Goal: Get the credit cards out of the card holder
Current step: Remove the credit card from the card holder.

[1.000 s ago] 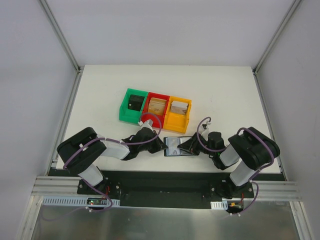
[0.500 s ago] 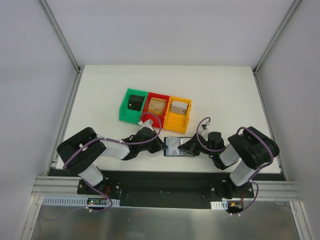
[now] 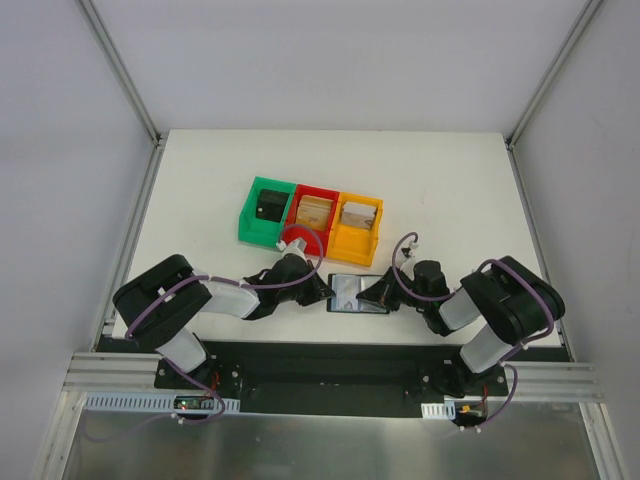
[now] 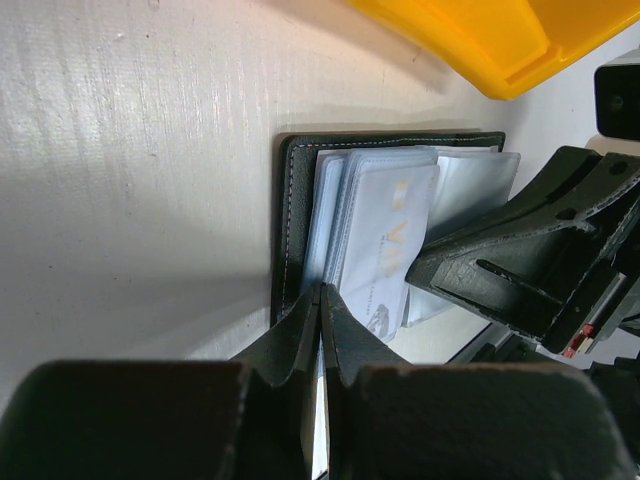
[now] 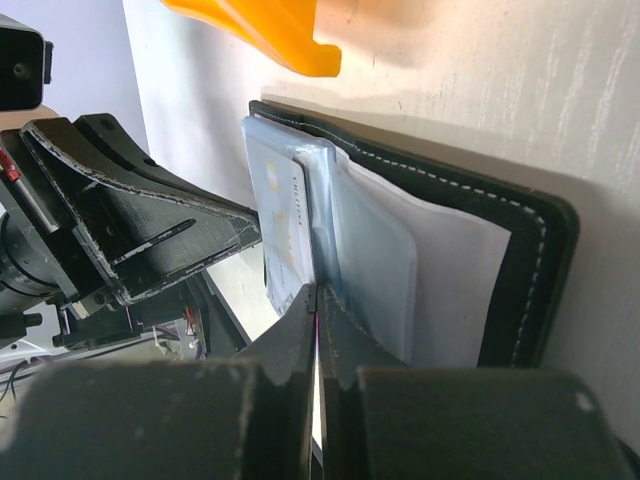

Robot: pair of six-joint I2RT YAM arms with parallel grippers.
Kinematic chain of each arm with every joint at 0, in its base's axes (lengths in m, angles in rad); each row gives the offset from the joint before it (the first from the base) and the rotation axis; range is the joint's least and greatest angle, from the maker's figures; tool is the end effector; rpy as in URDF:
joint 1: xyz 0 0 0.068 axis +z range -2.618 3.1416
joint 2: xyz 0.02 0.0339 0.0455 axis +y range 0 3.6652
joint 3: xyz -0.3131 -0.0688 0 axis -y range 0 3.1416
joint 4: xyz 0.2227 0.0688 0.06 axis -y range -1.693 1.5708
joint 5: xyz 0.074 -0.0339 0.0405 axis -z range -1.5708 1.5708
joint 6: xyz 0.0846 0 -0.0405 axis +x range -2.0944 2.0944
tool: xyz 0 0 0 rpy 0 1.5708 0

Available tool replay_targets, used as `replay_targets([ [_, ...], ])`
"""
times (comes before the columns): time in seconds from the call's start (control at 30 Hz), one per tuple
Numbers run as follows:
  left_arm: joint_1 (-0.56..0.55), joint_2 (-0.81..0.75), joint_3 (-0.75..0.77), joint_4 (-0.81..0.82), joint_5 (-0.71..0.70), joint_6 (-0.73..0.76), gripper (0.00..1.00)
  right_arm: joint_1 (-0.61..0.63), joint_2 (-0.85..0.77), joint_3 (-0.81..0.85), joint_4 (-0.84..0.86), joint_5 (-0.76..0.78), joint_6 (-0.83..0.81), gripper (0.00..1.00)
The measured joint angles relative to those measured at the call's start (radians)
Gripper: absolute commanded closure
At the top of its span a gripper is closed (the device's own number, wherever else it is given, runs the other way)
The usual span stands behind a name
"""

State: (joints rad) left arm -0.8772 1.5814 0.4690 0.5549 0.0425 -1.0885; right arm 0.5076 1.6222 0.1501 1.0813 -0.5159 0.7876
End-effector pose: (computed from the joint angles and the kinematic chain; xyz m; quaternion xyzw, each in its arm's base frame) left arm 0.1955 -0.2408 0.1696 -0.0819 0.8704 -0.4140 0.2536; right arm 0.2019 0.1600 0.1543 -0.0284 0.8154 0.4936 0.3012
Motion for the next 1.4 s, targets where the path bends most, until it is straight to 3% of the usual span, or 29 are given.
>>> replay_targets([
  [0.93,-0.001,-0.002,-0.005,0.002,-0.017,-0.02,1.0,-0.02,-0.124,-0.006,-0.115,-0.076,-0.059,0.99],
  [1.0,-0.001,-0.002,-0.005,0.002,-0.017,-0.02,1.0,-0.021,-0.124,-0.006,-0.116,-0.08,-0.06,0.81],
  [1.1,-0.001,-0.001,-0.005,0.002,-0.017,-0.02,1.0,-0.022,-0.124,-0.006,-0.12,-0.094,-0.059,0.65],
  [1.4,-0.001,0.002,-0.005,0.006,-0.017,-0.02,1.0,-0.022,-0.12,-0.006,-0.121,-0.106,-0.063,0.58],
])
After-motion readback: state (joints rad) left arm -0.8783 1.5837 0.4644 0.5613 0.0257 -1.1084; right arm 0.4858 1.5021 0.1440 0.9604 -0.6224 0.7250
